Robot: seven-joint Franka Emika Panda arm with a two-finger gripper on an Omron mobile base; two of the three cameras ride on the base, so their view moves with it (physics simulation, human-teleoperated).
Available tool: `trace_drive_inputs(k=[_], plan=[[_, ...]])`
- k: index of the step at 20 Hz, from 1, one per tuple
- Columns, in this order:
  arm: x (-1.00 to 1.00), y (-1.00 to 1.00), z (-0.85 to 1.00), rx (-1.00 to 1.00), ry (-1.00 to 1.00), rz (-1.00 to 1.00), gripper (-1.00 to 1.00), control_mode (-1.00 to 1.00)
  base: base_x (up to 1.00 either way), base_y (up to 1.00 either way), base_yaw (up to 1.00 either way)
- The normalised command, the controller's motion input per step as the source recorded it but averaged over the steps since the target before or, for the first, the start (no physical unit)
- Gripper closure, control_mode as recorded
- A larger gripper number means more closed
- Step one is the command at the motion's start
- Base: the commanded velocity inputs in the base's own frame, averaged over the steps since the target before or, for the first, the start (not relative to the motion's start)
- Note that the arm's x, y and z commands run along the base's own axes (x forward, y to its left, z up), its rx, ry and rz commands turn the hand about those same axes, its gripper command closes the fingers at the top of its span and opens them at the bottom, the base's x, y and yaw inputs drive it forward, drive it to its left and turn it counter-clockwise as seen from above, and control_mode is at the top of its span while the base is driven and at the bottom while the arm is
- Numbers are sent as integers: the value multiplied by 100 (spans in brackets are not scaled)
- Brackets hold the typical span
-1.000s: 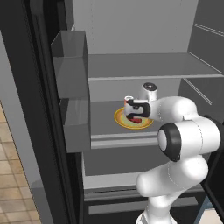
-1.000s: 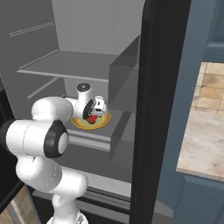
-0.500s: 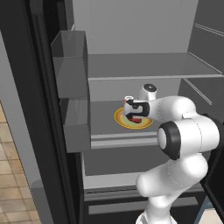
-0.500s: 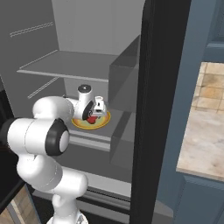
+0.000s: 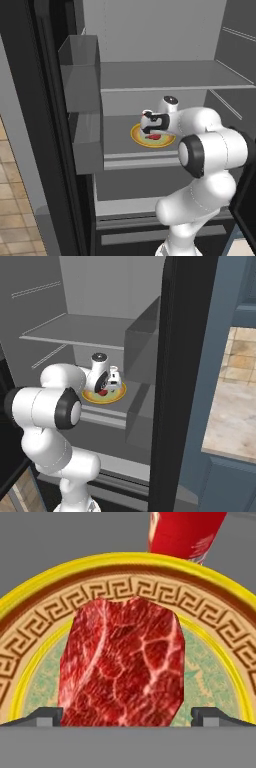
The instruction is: Retrieve the steak from the fridge and place it on the saucepan with marinade on the stove.
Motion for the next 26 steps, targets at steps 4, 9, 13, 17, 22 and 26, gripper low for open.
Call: trace_drive_inputs(k=[4, 9, 13, 17, 22, 26], plan=[[-7, 0, -43, 0, 9, 6, -100, -100, 0, 0, 0], [0, 1, -28, 0, 7, 6, -100, -100, 0, 0, 0], [-1, 10, -24, 0, 8, 5, -100, -100, 0, 0, 0], [-11, 19, -31, 0, 5, 2, 100, -100, 0, 0, 0], [-2, 18, -25, 0, 1, 1, 100, -100, 0, 0, 0], [0, 14, -18, 0, 0, 0, 100, -100, 0, 0, 0]])
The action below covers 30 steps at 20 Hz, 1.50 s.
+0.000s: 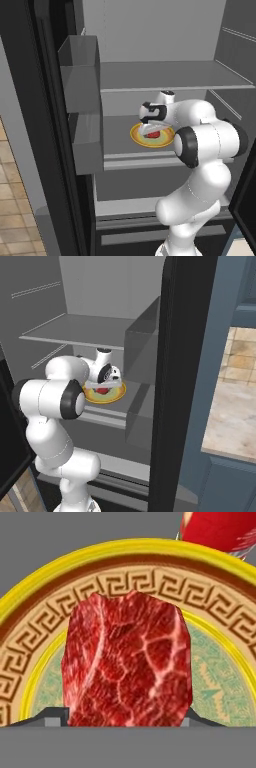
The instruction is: Retrieve the steak from the fridge and place it on the saucepan with marinade on the stove.
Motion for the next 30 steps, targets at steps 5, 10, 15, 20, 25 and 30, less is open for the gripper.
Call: trace_drive_inputs(k=[5, 10, 15, 20, 25, 30], plan=[[0, 0, -3, 16, -5, -4, 100, -100, 0, 0, 0], [0, 0, 0, 25, -17, -13, 100, -100, 0, 0, 0], [0, 5, 0, 26, -25, -11, 100, -100, 0, 0, 0], [0, 15, 10, 17, -34, -8, 100, -100, 0, 0, 0], [-16, 28, 23, 1, -28, -4, 100, -100, 0, 0, 0], [-37, 21, 75, -19, -13, 0, 100, -100, 0, 0, 0]])
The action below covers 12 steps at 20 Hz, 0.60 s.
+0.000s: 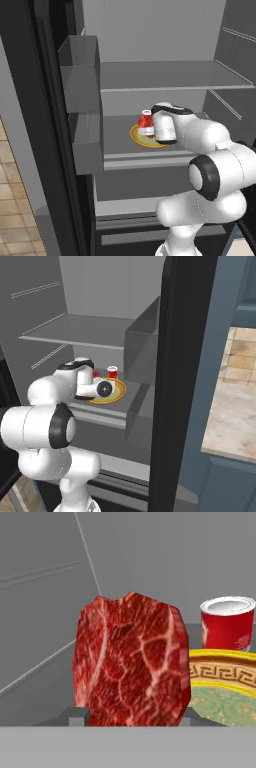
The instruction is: Retrieve the steak from the fridge and place it on the saucepan with marinade on the stove.
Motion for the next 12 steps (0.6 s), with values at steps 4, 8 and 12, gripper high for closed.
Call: trace_drive_inputs(k=[4, 8, 12], plan=[[-46, 0, 80, -14, 0, -2, 100, -100, 0, 0, 0], [-46, -3, 83, -11, 0, -14, 100, -100, 0, 0, 0], [-49, -23, 83, -3, 11, -25, 100, -100, 0, 0, 0]])
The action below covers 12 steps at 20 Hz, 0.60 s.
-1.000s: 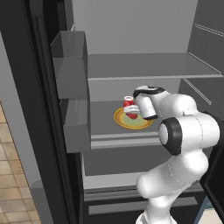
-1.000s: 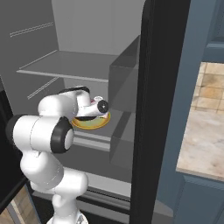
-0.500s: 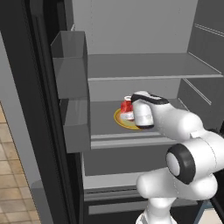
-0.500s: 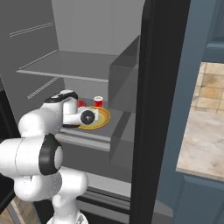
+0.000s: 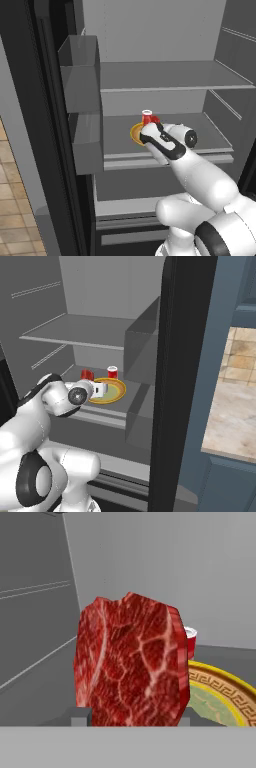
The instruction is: Retrieve the steak from the fridge and place it on the saucepan with marinade on the stove.
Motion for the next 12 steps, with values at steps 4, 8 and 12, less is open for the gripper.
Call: trace_drive_inputs(k=[4, 8, 12], plan=[[-59, -31, 56, -2, 24, -26, 100, -100, 0, 0, 0], [-57, -28, 78, -3, 31, -16, 100, -100, 0, 0, 0], [-26, -19, 91, -5, 47, -10, 100, -100, 0, 0, 0]])
